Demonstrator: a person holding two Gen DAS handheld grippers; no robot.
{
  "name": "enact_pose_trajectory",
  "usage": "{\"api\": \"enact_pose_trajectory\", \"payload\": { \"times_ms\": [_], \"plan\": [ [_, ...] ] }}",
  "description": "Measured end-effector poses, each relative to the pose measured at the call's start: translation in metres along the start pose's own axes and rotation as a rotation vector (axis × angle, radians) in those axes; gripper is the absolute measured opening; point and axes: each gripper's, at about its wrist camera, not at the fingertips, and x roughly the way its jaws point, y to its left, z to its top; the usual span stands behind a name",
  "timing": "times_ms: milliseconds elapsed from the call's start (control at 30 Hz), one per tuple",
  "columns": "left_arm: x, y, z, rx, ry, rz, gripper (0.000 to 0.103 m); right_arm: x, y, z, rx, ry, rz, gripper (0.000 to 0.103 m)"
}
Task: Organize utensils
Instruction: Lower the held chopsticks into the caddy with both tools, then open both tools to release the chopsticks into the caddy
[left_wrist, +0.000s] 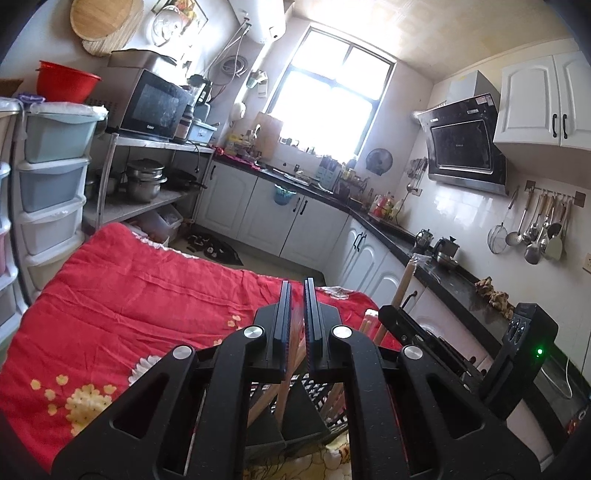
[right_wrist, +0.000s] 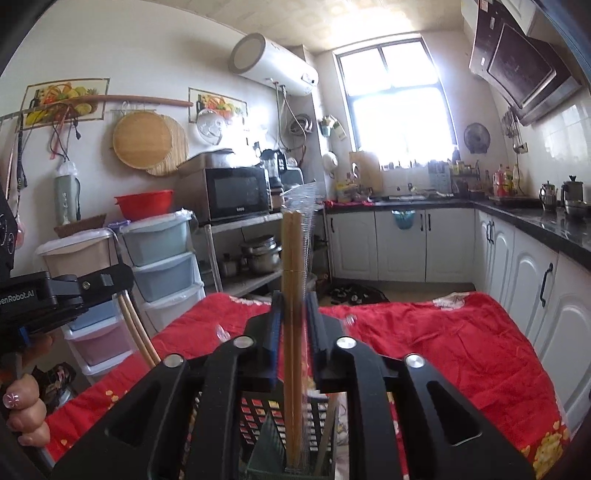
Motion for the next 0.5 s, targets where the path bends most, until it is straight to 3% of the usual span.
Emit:
{"api": "enact_pose_trajectory", "payload": {
  "times_ms": [167, 233, 367, 500],
  "plan": [
    [-0.003, 0.0, -0.004, 0.004, 0.009, 0.001, 0.004, -0.003, -0.005, -0.007, 0.008, 0.025, 0.0, 0.017],
    [-0.006, -0.001, -0.005, 0.005, 0.011, 0.008, 0.012, -0.005, -0.006, -0.008, 0.012, 0.037, -0.003, 0.017],
    [-0.012, -0.001, -0.006, 0.006, 0.017, 0.017, 0.016, -0.014, -0.009, -0.011, 0.019, 0.05, -0.006, 0.019],
    [-0.018, 0.0, -0.01, 0.006, 0.034, 0.029, 0.029, -0.023, -0.008, -0.014, 0.005, 0.072, -0.008, 0.021]
  ]
}}
